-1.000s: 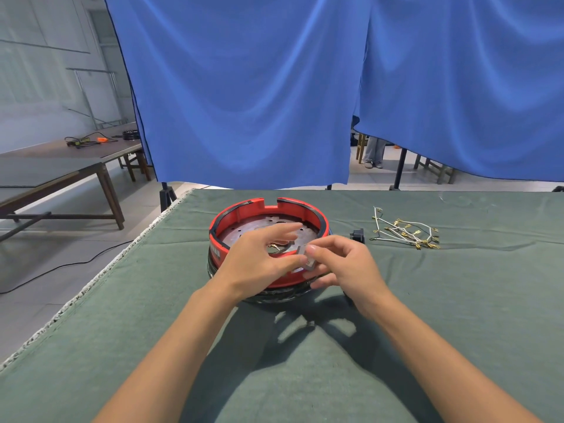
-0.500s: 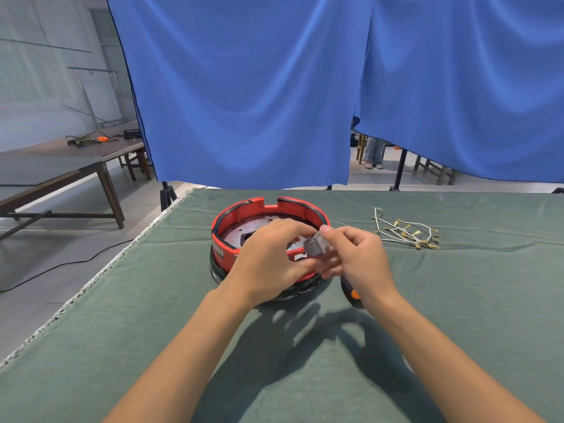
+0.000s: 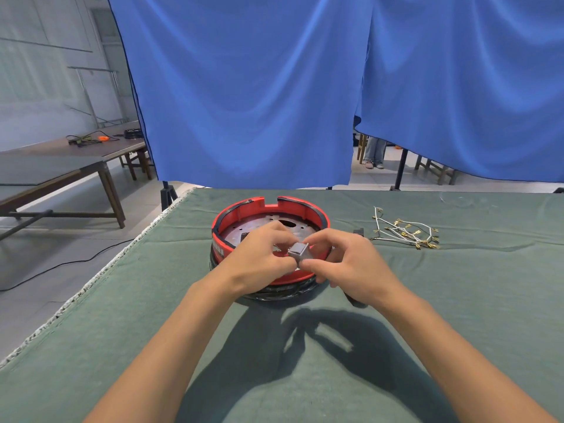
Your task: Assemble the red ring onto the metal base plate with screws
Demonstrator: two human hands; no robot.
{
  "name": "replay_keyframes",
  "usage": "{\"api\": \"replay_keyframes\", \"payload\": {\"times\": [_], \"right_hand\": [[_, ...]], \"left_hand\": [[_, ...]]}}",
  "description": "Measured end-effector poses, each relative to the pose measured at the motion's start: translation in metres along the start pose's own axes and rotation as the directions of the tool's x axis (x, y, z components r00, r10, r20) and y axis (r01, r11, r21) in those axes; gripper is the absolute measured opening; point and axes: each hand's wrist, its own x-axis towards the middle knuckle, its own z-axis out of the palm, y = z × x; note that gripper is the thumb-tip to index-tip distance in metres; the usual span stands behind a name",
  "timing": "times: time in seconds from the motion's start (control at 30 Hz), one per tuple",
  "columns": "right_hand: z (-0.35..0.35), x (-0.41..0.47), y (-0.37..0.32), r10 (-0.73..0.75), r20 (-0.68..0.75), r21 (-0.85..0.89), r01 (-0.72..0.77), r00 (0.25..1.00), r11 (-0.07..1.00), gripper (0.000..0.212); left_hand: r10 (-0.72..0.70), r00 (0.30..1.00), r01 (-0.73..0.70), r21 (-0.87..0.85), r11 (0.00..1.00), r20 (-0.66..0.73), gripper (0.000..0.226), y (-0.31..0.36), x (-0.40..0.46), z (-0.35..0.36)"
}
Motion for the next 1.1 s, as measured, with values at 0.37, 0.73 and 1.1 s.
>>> {"api": "replay_keyframes", "payload": {"times": [0.37,0.73,1.1], "right_hand": [[0.007,-0.001,0.021,0.112,-0.042,-0.155,-0.117,0.993,0.981,0.014],[0.016,0.000,0.024,0.122,-0.132,-0.019,-0.125,0.984,0.992,0.015],[0.022,-0.005,0.030,0.134,-0.212,-0.175,-0.172,0.968,0.969,0.029]], "left_hand": [[-0.128,0.986,0.145,0.177,0.973,-0.106,0.016,-0.006,-0.002,0.001],[-0.092,0.985,0.121,0.210,0.970,-0.143,0.017,-0.008,-0.002,0.004],[0.000,0.979,0.056,0.272,0.961,-0.203,0.028,-0.009,-0.008,0.009]]}}
